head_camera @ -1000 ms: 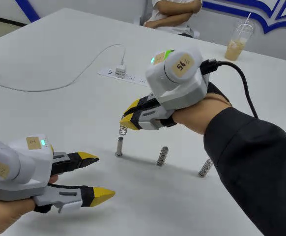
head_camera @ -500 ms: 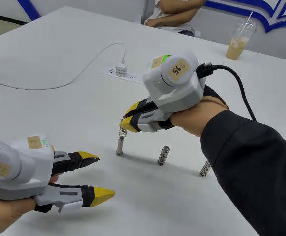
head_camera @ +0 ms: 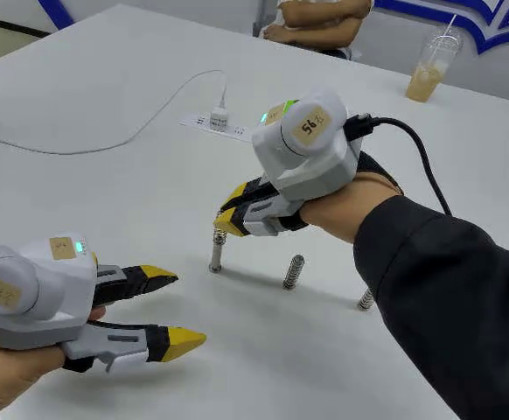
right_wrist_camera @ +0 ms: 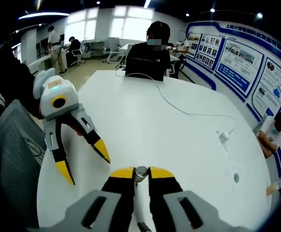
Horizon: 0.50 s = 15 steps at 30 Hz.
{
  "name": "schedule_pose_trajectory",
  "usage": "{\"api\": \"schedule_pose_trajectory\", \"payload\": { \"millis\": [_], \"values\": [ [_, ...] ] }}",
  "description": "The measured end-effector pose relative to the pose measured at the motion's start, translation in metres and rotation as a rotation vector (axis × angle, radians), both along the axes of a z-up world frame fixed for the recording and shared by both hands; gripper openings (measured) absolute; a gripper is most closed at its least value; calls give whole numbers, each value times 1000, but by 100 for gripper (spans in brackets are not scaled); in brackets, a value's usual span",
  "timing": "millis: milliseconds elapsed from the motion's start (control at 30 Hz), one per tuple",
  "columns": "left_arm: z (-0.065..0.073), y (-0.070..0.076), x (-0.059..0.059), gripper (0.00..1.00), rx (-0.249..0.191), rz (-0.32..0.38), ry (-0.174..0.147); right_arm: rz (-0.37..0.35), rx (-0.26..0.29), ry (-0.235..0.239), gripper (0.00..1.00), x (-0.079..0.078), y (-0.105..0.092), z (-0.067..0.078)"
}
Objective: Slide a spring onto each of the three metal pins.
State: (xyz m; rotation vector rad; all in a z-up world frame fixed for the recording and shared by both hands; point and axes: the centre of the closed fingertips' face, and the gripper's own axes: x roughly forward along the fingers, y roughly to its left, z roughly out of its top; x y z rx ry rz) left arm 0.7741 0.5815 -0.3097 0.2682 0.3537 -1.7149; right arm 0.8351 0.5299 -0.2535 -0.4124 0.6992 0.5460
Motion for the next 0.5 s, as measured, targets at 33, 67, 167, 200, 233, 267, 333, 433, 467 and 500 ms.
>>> {"api": "schedule_pose_trajectory", "payload": {
  "millis": [33, 67, 167, 200, 233, 267, 333, 433, 467, 500],
  "values": [
    [0, 0, 0, 53, 0, 0, 0, 0, 0, 3, 11, 0, 0, -1],
    [0, 0, 0, 53, 0, -1, 0, -1, 1, 4, 11, 0, 0, -2],
    [0, 0, 0, 53, 1, 0, 1, -4, 2, 9, 11, -1, 0, -5],
    [0, 0, 0, 53, 1, 1, 2, -5, 3, 13, 11, -1, 0, -6],
    [0, 0, 0, 53, 2, 1, 2, -6, 4, 15, 11, -1, 0, -8],
    [-1, 0, 0, 53, 2, 1, 2, -6, 4, 17, 11, -1, 0, -9],
    [-1, 0, 0, 53, 2, 0, 4, -10, 5, 21, 12, -2, 0, -12],
    [-1, -1, 0, 53, 2, 1, 5, -15, 7, 27, 12, -2, 0, -15],
    [-2, -1, 0, 53, 1, 1, 6, -15, 7, 31, 12, -2, 0, -17],
    [-2, -1, 1, 53, 2, 1, 6, -16, 7, 33, 12, -2, 1, -18]
  ]
}}
